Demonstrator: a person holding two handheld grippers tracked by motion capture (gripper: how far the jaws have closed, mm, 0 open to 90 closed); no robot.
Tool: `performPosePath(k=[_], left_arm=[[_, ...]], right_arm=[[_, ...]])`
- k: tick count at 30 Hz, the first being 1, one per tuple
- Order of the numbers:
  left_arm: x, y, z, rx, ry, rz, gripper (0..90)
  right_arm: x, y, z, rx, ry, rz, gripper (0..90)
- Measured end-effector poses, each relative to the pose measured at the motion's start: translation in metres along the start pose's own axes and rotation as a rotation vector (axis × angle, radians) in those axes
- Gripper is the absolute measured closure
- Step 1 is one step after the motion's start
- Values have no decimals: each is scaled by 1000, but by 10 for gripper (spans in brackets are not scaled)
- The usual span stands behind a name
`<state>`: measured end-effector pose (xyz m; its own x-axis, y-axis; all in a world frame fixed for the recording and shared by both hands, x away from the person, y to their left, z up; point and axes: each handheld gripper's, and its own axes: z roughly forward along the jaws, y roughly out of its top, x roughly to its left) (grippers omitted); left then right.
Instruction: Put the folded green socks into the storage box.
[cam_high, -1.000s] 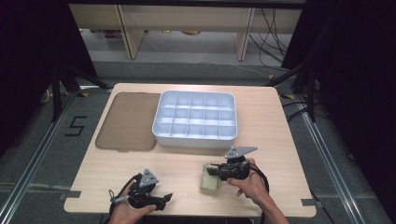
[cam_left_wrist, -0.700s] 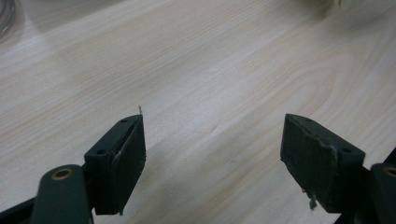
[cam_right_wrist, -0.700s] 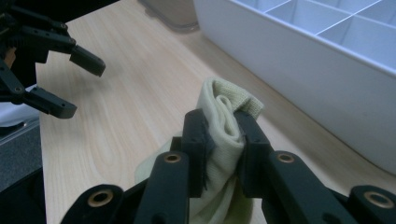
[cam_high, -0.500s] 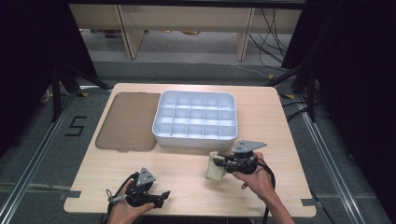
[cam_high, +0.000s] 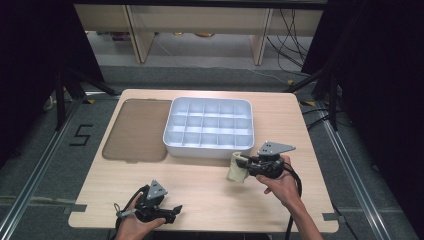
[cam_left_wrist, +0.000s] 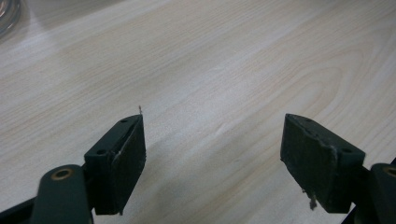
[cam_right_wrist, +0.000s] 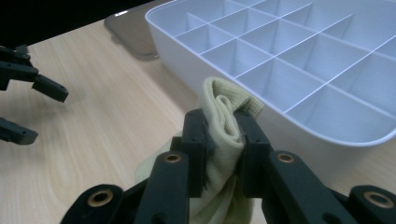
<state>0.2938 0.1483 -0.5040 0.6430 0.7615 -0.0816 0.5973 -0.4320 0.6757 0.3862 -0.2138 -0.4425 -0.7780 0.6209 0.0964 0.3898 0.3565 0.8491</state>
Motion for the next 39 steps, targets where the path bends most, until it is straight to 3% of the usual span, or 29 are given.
performPosePath(k=[3,6,7,10,12,15,16,18,21,22,23,29,30,34,35,37,39], left_arm=[[0,0,1,2,-3,-3,220],[0,1,0,1,1,8,220],[-1,0,0,-3,-2,-8,220],[-1,0,0,3,2,1,220],[0,1,1,3,0,8,220],[0,1,1,1,-3,-4,220],[-1,0,0,3,4,-3,220],[-1,0,0,0,4,6,220],[-1,0,-1,-3,7,1,220],[0,1,-1,4,10,8,220],[0,1,-1,3,8,7,220],[0,1,0,5,7,-5,220],[0,1,0,5,9,-3,220],[1,1,0,12,14,10,220],[1,1,0,8,12,11,220],[0,1,1,5,13,12,220],[-1,0,1,4,3,-2,220]], right_arm=[[-3,4,-4,-12,-7,11,764],[-7,9,-9,-27,-22,-14,764],[-6,10,-9,-32,-19,18,764],[-11,16,-16,-45,-47,-19,764],[-10,20,-19,-59,-40,7,764],[-13,27,-24,-77,-62,-17,764],[-13,28,-24,-82,-46,-2,764],[-16,30,-26,-87,-66,-22,764],[-17,31,-25,-92,-69,-18,764],[-16,31,-25,-90,-64,8,764],[-16,31,-24,-105,-73,-5,764],[-19,36,-27,-103,-83,-19,764],[-17,36,-27,-103,-81,8,764],[-21,41,-30,-101,-94,4,764],[-24,43,-32,-100,-104,-23,764],[-25,47,-33,-94,-103,4,764],[-27,51,-34,-92,-117,2,764]])
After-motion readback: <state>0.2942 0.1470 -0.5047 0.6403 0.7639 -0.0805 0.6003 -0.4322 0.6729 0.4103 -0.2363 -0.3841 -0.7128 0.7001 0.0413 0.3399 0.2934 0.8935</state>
